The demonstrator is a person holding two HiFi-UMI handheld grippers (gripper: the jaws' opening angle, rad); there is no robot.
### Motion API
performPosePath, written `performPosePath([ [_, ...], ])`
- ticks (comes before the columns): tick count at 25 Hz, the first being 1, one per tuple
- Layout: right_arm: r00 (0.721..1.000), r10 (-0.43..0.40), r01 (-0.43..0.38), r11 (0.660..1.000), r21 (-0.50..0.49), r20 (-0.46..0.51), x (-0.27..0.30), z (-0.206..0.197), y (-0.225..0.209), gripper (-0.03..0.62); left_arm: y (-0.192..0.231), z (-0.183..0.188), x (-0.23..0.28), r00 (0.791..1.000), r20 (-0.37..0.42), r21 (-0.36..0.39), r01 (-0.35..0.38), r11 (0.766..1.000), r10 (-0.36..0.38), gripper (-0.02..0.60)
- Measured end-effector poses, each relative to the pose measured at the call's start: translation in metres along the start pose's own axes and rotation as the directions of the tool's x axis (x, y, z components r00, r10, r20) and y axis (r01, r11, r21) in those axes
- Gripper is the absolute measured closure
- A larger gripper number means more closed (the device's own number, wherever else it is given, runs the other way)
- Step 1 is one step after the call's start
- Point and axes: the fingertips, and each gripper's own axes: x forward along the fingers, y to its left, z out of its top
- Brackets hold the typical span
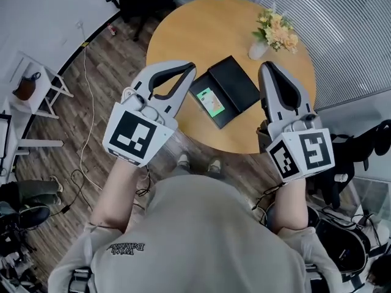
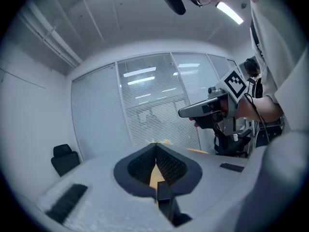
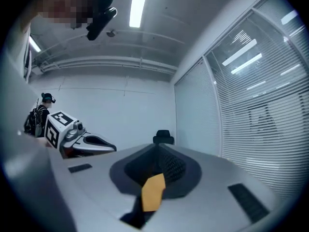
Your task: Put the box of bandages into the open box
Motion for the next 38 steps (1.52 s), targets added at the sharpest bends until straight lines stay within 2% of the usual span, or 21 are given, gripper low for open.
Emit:
performPosePath([
  [4,0.999,0.013,-0.012,0.999,-0.030,0.052,-0.009,0.025,0.007,0.554,0.000,0.030,-0.013,0.999,0.050,0.014,-0.017,1.000,0.016,0.559],
  [12,0.993,0.028,-0.021,0.998,-0.056,0.115,-0.029,0.049,0.016,0.554,-0.010,0.039,-0.030,0.999,0.035,0.027,-0.024,0.999,0.023,0.558],
  [18,0.996,0.061,-0.054,0.994,-0.098,0.071,-0.034,0.039,0.024,0.554,-0.029,0.042,-0.032,0.999,0.047,0.031,0.016,0.999,-0.017,0.558],
  [23,0.996,0.081,-0.078,0.993,-0.083,0.034,-0.038,0.022,0.031,0.554,-0.037,0.025,-0.029,0.999,0.042,-0.041,0.029,0.999,-0.027,0.559],
  [29,0.993,0.117,-0.119,0.989,-0.092,-0.025,-0.044,0.002,0.044,0.554,-0.046,0.009,-0.032,0.999,0.021,-0.074,0.029,0.997,-0.027,0.559],
  [35,0.993,0.111,-0.114,0.991,-0.068,-0.048,-0.044,-0.008,0.043,0.554,-0.043,0.007,-0.034,1.000,0.013,-0.082,0.023,0.996,-0.022,0.559],
  [38,0.990,0.133,-0.135,0.990,-0.031,-0.053,-0.043,-0.010,0.045,0.554,-0.043,0.004,-0.034,1.000,-0.002,-0.068,0.017,0.998,-0.018,0.559],
])
